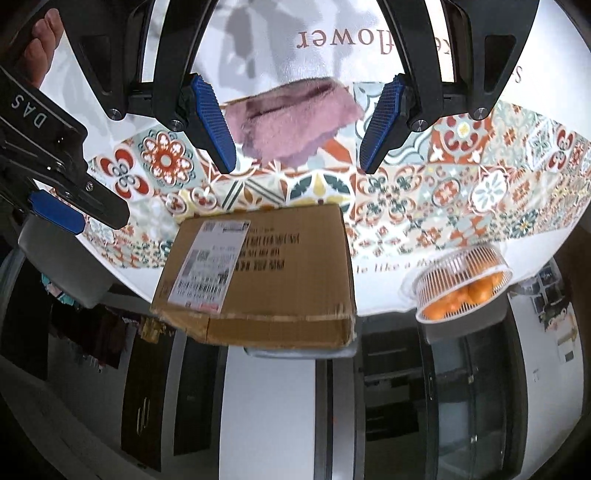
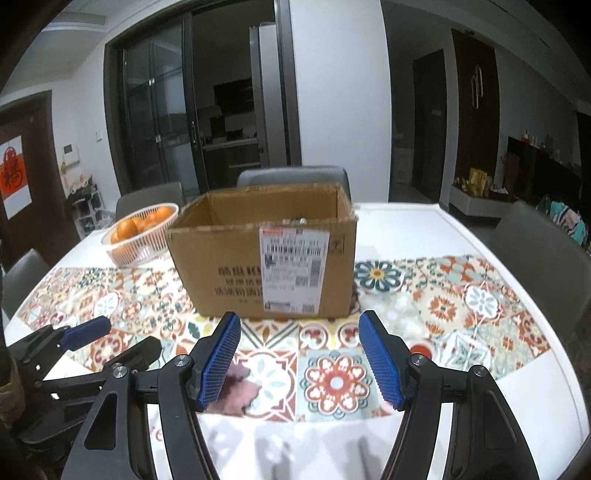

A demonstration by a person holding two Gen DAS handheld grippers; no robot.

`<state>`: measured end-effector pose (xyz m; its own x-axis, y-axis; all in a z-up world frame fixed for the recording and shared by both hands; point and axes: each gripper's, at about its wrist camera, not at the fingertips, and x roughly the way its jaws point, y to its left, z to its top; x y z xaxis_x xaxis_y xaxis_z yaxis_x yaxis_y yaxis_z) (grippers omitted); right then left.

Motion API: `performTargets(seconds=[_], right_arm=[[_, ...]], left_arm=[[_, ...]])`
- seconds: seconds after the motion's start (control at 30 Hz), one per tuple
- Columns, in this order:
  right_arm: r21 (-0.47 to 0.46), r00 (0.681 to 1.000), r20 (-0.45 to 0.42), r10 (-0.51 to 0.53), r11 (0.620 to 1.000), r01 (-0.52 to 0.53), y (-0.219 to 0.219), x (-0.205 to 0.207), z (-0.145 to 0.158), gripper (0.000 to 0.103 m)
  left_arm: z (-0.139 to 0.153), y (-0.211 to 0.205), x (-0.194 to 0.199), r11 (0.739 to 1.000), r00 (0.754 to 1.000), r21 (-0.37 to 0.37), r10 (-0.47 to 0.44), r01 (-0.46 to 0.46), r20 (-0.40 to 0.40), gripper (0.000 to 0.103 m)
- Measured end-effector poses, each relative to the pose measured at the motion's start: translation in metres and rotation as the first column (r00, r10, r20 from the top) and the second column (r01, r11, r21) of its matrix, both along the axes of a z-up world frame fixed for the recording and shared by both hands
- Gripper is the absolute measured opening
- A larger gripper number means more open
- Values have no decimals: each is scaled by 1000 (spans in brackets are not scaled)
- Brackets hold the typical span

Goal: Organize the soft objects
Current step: 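Withdraw both tools from the box toward the pink towel, then lower the left tool onto the pink towel and close it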

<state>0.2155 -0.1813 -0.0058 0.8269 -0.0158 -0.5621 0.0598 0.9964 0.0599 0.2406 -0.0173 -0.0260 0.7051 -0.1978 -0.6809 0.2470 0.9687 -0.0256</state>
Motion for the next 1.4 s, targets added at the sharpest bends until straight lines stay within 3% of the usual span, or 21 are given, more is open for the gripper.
performTargets(seconds=[0.53,1.07,1.2,1.4], right_arm=[[14,989,-145,-3,1000,6,1,14,-53,68],[30,979,-201,-14,999,20,-5,20,-75,68],[35,978,-207,-10,999,18,-4,20,-78,68],[48,978,-207,0,999,10,-2,19,-78,68]], left_arm=[[-62,-4,22,1000,992,29,-1,5,-126,69],[-95,-17,33,999,984,47,4,5,-177,69],[-97,-16,33,999,985,40,5,2,-175,58],[-96,-14,29,1000,988,16,-1,4,-157,29]])
